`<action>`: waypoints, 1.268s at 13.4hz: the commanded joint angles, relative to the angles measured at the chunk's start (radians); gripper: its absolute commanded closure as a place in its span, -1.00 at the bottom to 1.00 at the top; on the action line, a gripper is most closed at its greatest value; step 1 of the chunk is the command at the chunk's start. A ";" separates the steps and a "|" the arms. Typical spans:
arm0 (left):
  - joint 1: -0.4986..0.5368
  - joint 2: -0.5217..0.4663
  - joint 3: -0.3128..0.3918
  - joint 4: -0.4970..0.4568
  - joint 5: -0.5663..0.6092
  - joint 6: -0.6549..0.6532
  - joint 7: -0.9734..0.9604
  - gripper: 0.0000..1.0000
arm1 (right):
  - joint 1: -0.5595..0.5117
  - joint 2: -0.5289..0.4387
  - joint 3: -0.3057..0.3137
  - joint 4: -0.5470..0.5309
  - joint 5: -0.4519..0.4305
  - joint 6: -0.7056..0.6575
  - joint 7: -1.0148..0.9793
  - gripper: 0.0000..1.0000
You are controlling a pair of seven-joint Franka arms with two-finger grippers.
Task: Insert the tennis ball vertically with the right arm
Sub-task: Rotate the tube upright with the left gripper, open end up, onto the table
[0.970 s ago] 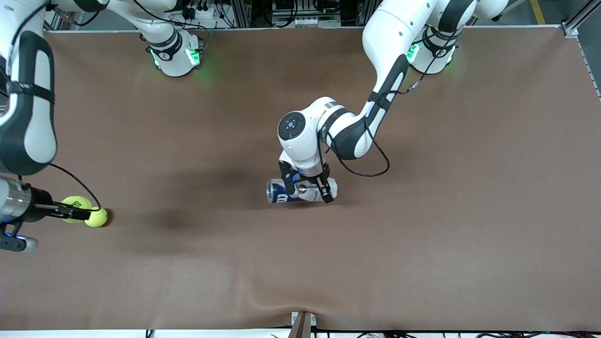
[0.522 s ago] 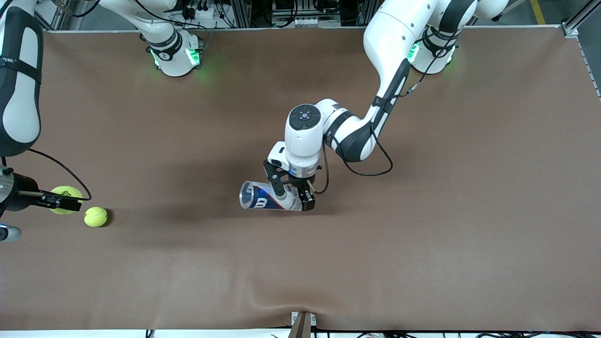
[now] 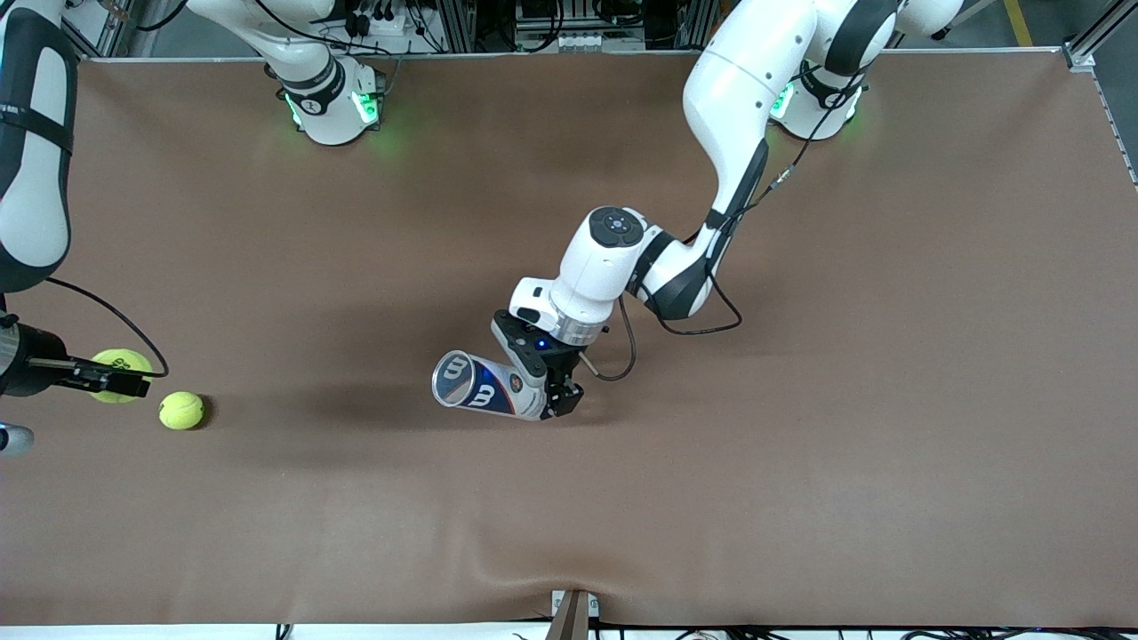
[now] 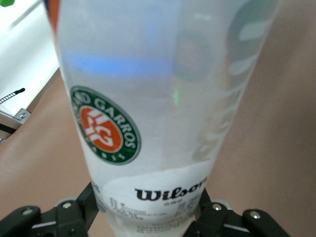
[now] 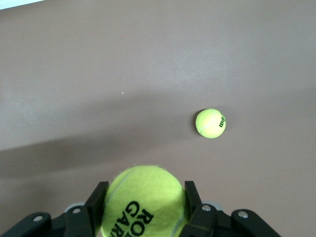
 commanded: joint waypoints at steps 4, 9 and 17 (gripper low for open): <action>-0.040 0.017 -0.029 -0.099 -0.116 0.280 -0.059 -0.51 | -0.022 -0.014 0.017 0.006 0.005 -0.013 -0.007 1.00; -0.106 0.146 -0.029 -0.116 -0.220 0.626 -0.137 -0.51 | -0.022 -0.014 0.017 0.006 0.005 -0.010 -0.007 1.00; -0.137 0.220 -0.029 -0.116 -0.316 0.717 -0.137 -0.52 | -0.022 -0.014 0.019 0.006 0.008 -0.013 -0.005 1.00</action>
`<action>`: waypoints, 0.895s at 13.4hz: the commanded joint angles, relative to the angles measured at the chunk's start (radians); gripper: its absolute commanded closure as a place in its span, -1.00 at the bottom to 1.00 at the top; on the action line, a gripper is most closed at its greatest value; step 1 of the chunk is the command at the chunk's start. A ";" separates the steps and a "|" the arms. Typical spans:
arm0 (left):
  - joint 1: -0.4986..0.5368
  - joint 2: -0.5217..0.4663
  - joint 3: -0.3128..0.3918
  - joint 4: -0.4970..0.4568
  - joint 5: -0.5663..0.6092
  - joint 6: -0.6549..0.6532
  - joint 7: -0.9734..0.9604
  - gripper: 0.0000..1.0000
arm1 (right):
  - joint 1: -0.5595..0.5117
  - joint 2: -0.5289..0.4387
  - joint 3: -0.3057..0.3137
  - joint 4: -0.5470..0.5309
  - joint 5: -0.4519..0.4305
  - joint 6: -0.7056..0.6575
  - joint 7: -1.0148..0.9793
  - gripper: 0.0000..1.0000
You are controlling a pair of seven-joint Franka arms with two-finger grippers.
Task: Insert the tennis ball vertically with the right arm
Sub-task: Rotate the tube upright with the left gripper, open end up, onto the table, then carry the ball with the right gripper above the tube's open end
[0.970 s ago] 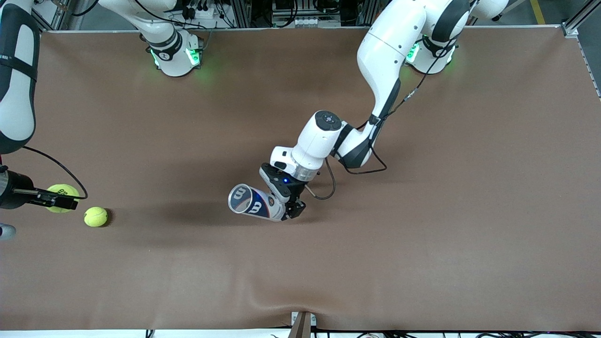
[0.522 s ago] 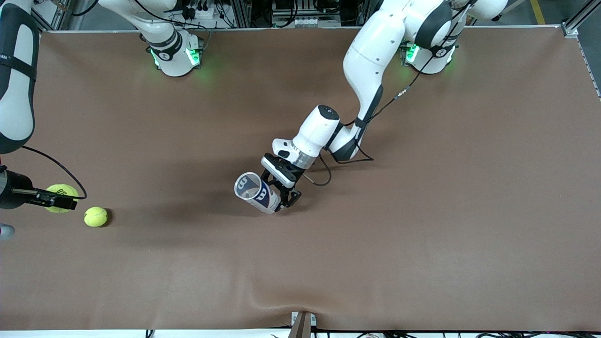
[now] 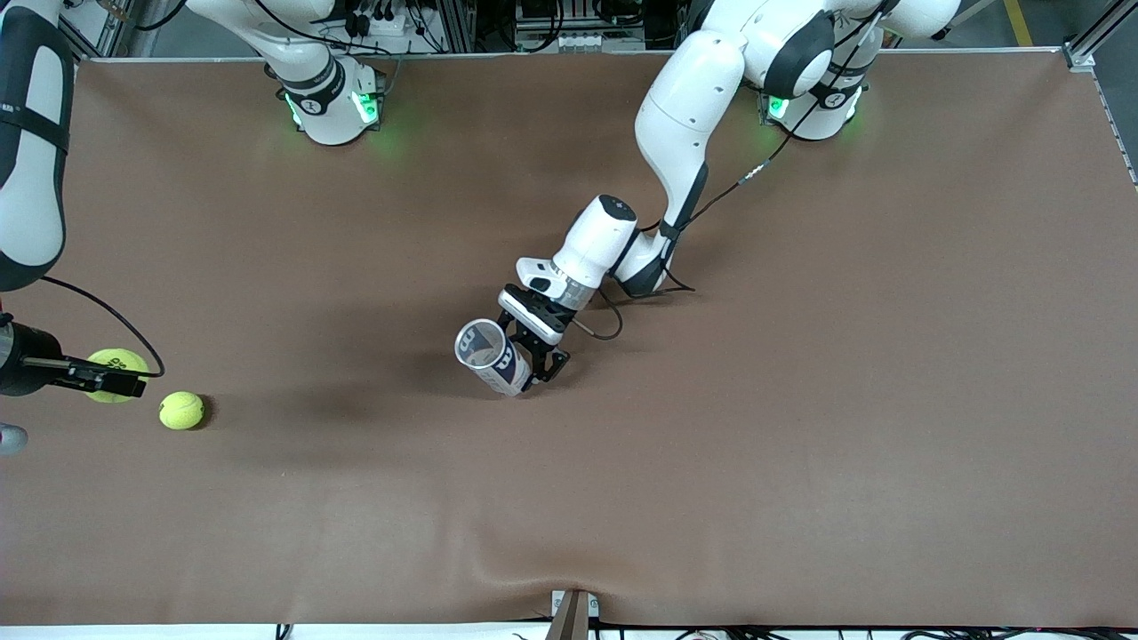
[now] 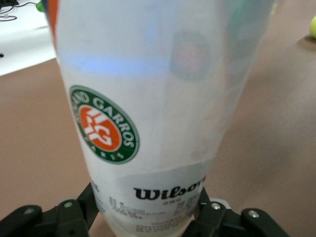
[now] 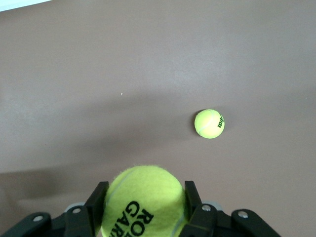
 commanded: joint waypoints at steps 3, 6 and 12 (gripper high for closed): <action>-0.013 0.035 0.009 0.014 -0.033 0.034 -0.012 -0.53 | -0.009 -0.013 0.020 0.004 0.050 -0.016 0.005 1.00; -0.014 0.046 0.009 0.014 -0.032 0.036 -0.012 -0.54 | 0.014 -0.041 0.022 0.002 0.090 -0.042 0.082 1.00; -0.014 0.057 0.009 0.014 -0.026 0.042 -0.012 -0.64 | 0.138 -0.042 0.042 0.002 0.097 -0.068 0.317 1.00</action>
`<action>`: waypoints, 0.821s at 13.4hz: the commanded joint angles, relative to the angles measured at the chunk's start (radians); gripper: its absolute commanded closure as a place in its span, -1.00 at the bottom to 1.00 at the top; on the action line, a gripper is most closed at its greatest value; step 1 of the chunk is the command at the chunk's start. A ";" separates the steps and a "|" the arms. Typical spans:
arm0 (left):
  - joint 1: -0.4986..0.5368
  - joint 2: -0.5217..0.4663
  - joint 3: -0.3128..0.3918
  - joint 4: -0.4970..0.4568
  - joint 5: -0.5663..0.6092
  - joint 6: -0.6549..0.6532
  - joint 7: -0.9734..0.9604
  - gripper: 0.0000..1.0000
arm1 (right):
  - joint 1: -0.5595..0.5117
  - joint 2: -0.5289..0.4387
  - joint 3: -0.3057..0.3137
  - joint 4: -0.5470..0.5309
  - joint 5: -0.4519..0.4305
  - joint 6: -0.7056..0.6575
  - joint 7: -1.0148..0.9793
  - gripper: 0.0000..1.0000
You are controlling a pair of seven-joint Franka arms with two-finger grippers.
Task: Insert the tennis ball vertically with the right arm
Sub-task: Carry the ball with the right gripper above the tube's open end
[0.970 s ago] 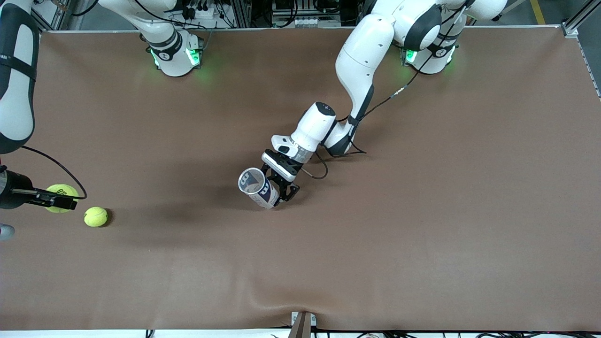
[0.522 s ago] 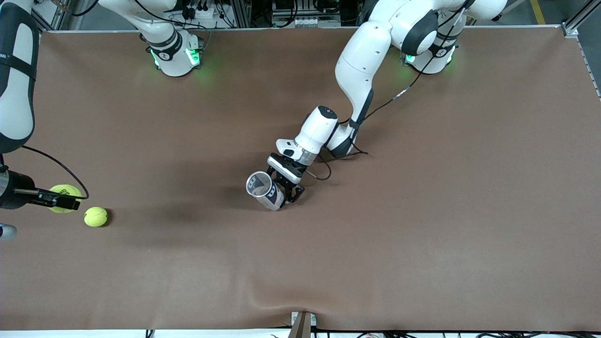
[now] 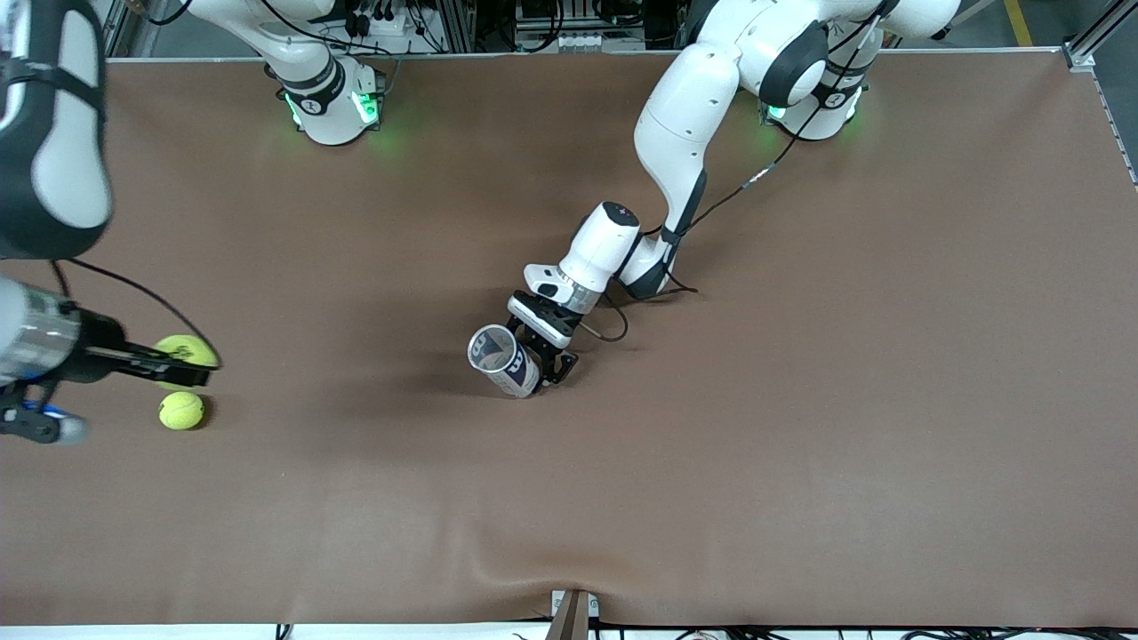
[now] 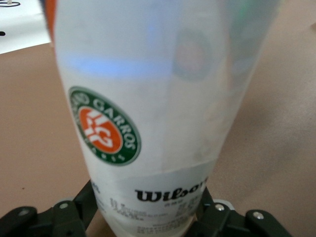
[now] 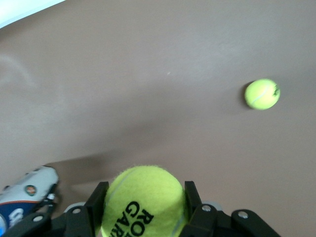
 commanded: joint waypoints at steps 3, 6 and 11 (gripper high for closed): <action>-0.014 0.025 0.011 0.014 -0.011 0.019 -0.010 -0.66 | 0.109 -0.015 -0.003 -0.005 0.019 -0.009 0.192 1.00; -0.014 0.027 0.011 0.014 -0.011 0.019 -0.010 -0.72 | 0.200 -0.014 -0.001 -0.005 0.019 -0.005 0.339 1.00; -0.014 0.027 0.011 0.014 -0.011 0.019 -0.009 -0.73 | 0.292 -0.003 -0.003 -0.009 0.080 0.026 0.465 1.00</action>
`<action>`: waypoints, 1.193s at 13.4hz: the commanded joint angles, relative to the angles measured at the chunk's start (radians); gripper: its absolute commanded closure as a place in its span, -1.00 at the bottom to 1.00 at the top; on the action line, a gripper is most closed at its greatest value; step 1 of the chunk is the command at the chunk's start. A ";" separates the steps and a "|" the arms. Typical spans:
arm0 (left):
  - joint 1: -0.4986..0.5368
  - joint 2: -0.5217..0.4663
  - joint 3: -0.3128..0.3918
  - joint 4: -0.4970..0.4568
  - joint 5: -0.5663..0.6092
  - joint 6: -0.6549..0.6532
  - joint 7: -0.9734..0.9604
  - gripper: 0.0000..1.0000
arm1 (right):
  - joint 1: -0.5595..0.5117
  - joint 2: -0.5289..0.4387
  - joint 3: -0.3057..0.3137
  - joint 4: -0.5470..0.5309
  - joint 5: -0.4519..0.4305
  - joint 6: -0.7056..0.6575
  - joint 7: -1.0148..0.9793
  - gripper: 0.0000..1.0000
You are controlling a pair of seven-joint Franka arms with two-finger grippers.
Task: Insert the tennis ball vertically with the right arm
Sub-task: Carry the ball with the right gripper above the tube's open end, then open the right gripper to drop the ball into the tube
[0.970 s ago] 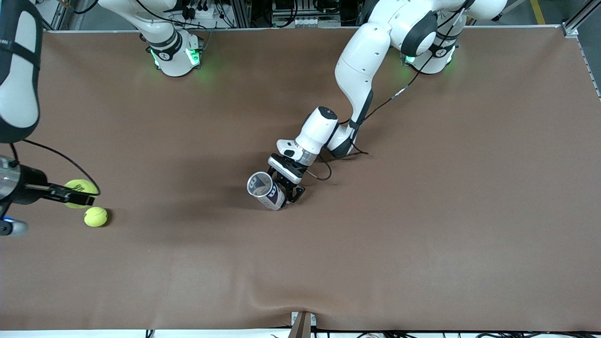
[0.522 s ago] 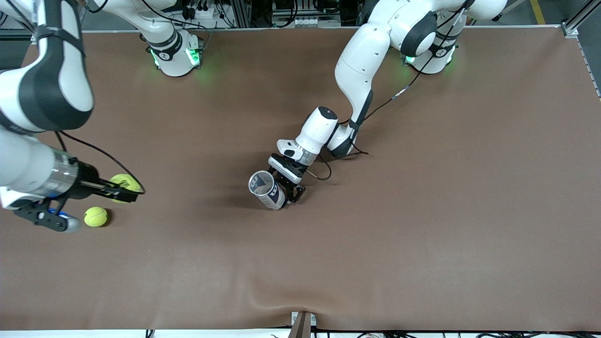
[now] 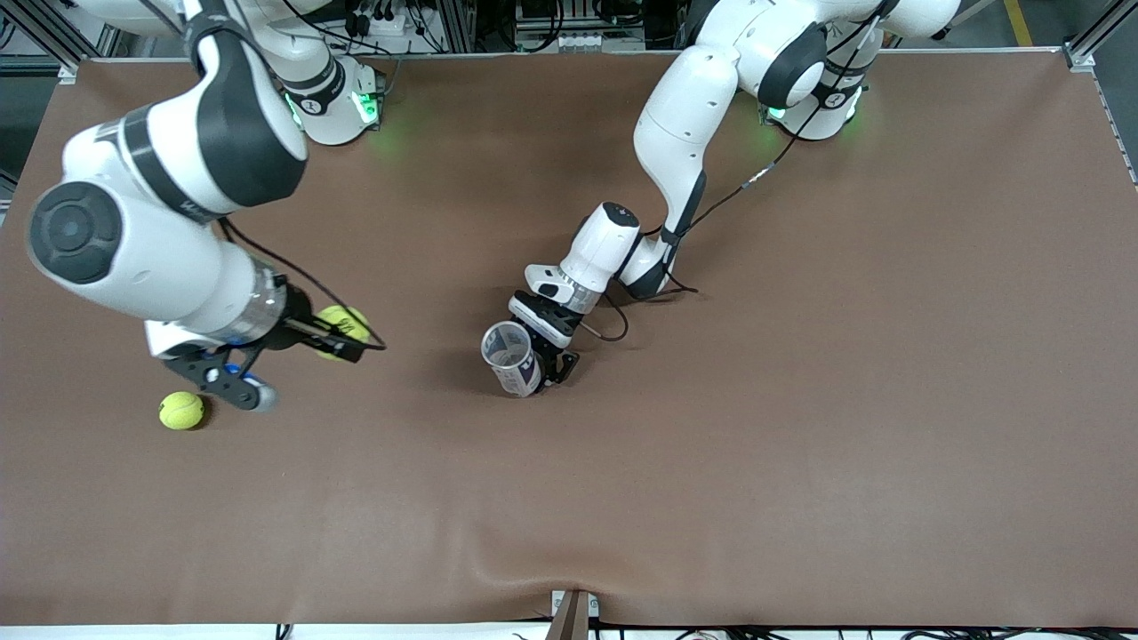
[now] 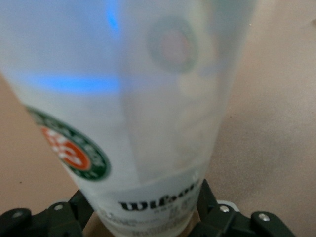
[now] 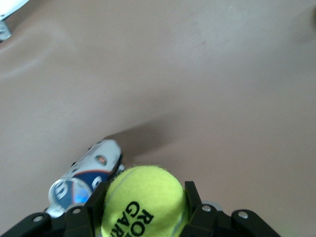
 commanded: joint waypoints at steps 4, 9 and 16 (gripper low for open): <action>-0.014 0.014 0.011 0.014 -0.011 0.013 -0.009 -0.73 | 0.135 0.033 -0.010 -0.012 0.023 0.119 0.184 1.00; -0.015 0.014 0.011 0.014 -0.012 0.013 -0.009 -0.72 | 0.214 0.091 -0.012 -0.014 -0.028 0.214 0.289 1.00; -0.014 0.014 0.011 0.016 -0.012 0.013 -0.010 -0.73 | 0.247 0.159 -0.012 -0.015 -0.033 0.230 0.304 1.00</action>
